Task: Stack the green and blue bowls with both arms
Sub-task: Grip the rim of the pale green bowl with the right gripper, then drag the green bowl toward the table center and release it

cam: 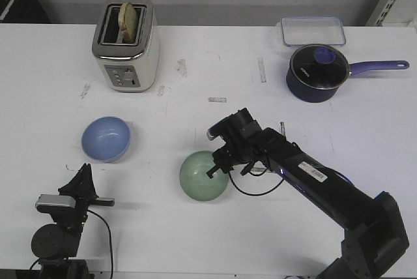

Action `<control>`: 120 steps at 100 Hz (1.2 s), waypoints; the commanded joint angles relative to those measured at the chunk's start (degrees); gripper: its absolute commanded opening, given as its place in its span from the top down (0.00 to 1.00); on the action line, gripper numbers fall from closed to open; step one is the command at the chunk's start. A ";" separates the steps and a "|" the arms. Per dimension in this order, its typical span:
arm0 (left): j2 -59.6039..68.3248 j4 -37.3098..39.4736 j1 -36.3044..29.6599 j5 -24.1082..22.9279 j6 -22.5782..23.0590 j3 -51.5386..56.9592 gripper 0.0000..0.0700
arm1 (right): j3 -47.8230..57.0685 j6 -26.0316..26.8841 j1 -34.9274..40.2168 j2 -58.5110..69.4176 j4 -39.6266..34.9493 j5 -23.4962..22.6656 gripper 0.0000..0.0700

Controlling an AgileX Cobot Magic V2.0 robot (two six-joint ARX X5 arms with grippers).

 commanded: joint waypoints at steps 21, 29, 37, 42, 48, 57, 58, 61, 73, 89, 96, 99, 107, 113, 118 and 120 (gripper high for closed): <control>-0.07 0.92 -0.09 -0.22 -0.07 -1.16 1.00 | 2.62 -0.39 0.17 0.37 -0.35 -0.28 0.34; -0.07 0.90 -0.09 -0.22 -0.07 -1.16 1.00 | 5.03 -0.42 -0.44 -0.79 -1.27 -0.26 0.34; -0.07 0.87 -0.09 -0.22 -0.07 -1.16 1.00 | 7.80 -0.48 -1.18 -2.40 -1.79 -0.24 0.34; -0.07 0.90 -0.09 -0.22 -0.07 -1.16 1.00 | 9.42 -0.48 -1.95 -3.82 -1.97 -0.15 0.35; -0.07 0.87 -0.09 -0.22 -0.07 -1.16 1.00 | 10.82 -0.46 -3.23 -6.01 -1.86 -0.11 0.39; -0.07 0.87 -0.09 -0.22 -0.07 -1.16 1.00 | 11.47 -0.44 -5.29 -9.81 -1.20 0.00 0.67; -0.07 0.87 -0.09 -0.22 -0.07 -1.16 1.00 | 11.50 -0.44 -5.55 -10.27 -1.20 0.02 0.71; -0.07 0.87 -0.09 -0.22 -0.07 -1.16 1.00 | 11.47 -0.57 -6.40 -11.45 -1.18 0.02 0.85; -0.07 0.87 -0.09 -0.22 -0.09 -1.16 1.00 | 11.21 -2.01 -10.62 -16.39 -3.21 2.89 1.00; -0.07 0.87 -0.09 -0.22 -0.11 -1.16 1.00 | 6.95 -2.16 -16.44 -24.17 -3.02 8.87 1.00; -0.07 0.85 -0.09 -0.22 -0.11 -1.16 1.00 | 2.78 -2.14 -18.75 -28.39 -0.94 9.99 1.00; -0.07 0.87 -0.09 -0.22 -0.11 -1.16 1.00 | 0.68 -2.01 -19.58 -30.40 0.15 10.73 1.00; -0.07 0.87 -0.09 -0.24 -0.09 -1.16 1.00 | -5.90 -1.97 -21.07 -36.04 3.45 13.07 1.00; -0.07 0.87 -0.09 -0.24 -0.09 -1.16 1.00 | -11.32 -2.14 -21.57 -40.41 6.03 14.51 1.00; -0.07 0.87 -0.09 -0.26 -0.11 -1.16 1.00 | -16.02 -2.14 -21.75 -44.04 8.22 15.61 1.00; -0.07 0.87 -0.09 -0.26 -0.11 -1.16 1.00 | -17.88 -2.16 -21.79 -45.46 9.03 16.06 1.00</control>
